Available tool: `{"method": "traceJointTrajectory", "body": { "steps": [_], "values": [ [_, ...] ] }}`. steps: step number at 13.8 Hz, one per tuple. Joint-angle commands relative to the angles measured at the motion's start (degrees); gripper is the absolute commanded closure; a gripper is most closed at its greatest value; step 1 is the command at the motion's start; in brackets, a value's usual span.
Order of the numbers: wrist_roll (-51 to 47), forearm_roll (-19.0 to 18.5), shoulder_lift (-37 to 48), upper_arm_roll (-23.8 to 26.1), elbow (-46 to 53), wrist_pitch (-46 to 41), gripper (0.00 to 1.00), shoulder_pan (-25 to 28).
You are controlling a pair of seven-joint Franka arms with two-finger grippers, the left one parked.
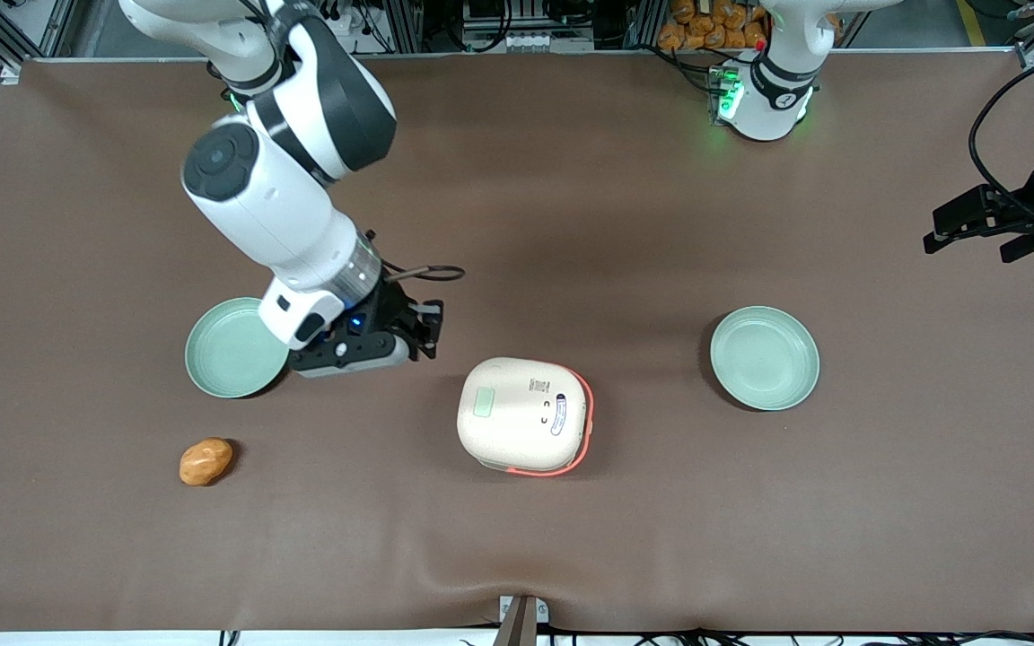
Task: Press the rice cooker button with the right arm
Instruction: 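Move the right gripper over the rice cooker's lid button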
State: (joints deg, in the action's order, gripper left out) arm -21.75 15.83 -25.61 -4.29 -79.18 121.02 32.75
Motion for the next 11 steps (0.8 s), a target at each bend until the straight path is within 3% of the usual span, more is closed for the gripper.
{"method": "traceJointTrajectory", "body": {
  "steps": [1,11],
  "values": [
    [-1.0,2.2,-2.8,-0.7,2.1,1.0,1.0,1.2],
    [-0.3,3.7,-11.5,-0.8,2.5,15.4,1.0,3.5]
  ]
}}
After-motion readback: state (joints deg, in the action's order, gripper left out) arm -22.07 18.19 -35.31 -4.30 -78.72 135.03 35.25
